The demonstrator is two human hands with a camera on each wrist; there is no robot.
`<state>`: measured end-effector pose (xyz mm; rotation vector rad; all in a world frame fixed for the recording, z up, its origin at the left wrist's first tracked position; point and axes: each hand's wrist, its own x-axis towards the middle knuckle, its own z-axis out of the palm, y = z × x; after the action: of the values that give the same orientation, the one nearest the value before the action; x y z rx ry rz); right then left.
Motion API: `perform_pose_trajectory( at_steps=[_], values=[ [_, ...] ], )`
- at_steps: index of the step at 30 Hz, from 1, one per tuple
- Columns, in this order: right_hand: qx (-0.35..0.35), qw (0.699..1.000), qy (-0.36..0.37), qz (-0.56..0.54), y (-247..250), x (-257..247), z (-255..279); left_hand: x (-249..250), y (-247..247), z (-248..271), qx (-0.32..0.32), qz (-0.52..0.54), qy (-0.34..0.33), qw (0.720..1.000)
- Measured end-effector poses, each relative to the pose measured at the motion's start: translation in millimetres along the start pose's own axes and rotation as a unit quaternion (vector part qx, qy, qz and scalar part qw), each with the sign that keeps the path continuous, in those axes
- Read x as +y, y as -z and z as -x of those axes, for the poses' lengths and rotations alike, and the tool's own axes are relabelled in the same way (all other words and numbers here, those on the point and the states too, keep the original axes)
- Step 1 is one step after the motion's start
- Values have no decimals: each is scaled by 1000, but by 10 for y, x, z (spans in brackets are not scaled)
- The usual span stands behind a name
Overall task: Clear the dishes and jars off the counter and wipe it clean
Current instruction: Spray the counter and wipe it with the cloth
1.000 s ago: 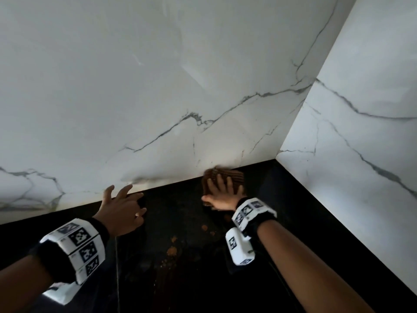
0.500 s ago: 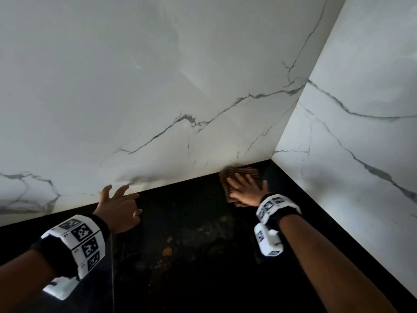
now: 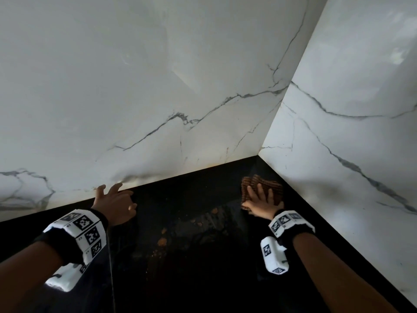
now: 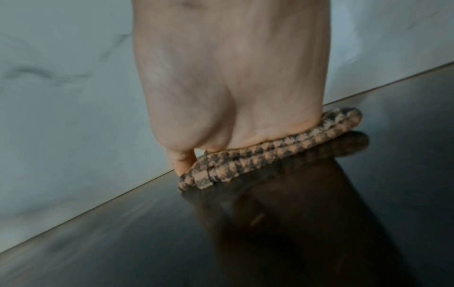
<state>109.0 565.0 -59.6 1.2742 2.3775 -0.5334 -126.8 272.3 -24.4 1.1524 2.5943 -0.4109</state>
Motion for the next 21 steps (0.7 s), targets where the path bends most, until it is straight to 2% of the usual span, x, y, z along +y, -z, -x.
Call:
perform_pose_trajectory(
  at_steps=[4,9,12,14,15,16,18,19,21],
  values=[
    [-46,989,127,58,-326,-645,371,33,8,27,7,-10,4,1000],
    [-65,940,300,146,-930,-1308,1028,34,7,16,4,-16,14,1000],
    [-55,917,364,154,-1121,-1270,1355,35,13,-3,5,-30,15,999],
    [-8,898,409,160,-1221,-1032,1439,31,16,-1,4,-43,17,999],
    [40,898,405,166,-1303,-873,1404,24,16,5,4,-45,19,999],
    [-4,938,319,133,-1257,-741,1462,18,12,15,3,-42,19,999],
    [30,957,253,138,-1173,-509,1390,7,0,49,5,-29,20,999],
    [45,953,265,142,-1119,-403,1312,6,-4,72,9,-27,20,999],
    [20,950,265,163,-910,-142,1102,-1,-13,90,19,-21,19,999]
  ],
)
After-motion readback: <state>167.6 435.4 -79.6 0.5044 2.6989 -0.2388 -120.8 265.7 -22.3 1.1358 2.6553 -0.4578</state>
